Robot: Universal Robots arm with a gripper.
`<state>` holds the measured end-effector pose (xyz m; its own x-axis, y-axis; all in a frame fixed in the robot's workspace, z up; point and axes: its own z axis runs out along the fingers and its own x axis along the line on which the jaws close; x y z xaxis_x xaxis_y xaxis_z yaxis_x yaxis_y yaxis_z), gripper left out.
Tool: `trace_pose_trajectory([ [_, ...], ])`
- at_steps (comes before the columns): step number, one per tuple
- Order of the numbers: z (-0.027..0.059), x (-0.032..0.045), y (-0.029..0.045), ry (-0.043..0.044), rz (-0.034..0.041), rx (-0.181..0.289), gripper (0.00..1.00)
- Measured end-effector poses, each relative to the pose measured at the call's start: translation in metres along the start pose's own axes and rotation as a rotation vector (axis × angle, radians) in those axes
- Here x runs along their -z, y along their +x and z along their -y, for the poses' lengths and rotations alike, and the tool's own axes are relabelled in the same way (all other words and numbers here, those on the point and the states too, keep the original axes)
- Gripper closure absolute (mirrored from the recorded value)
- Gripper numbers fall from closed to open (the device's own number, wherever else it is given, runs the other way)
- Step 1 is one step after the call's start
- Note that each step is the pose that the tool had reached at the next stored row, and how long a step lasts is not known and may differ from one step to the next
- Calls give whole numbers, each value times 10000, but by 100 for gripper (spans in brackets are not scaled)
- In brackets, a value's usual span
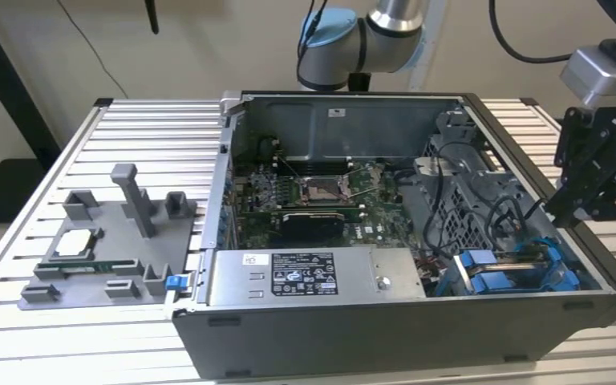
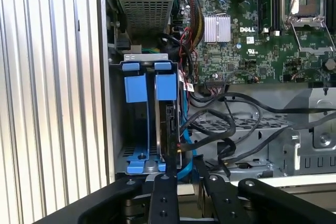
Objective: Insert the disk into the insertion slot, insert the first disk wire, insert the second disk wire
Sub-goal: 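Insert the first disk wire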
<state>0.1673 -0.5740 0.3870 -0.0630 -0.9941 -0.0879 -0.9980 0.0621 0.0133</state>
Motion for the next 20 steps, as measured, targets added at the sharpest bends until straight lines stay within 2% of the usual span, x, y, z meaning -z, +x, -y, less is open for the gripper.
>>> trace_pose_trajectory([
  [7,2,13,-34,0,4,1,0],
  [12,46,12,-65,-4,24,22,0],
  [16,66,64,-74,-15,22,34,0],
  [20,92,55,-111,-15,21,42,0],
])
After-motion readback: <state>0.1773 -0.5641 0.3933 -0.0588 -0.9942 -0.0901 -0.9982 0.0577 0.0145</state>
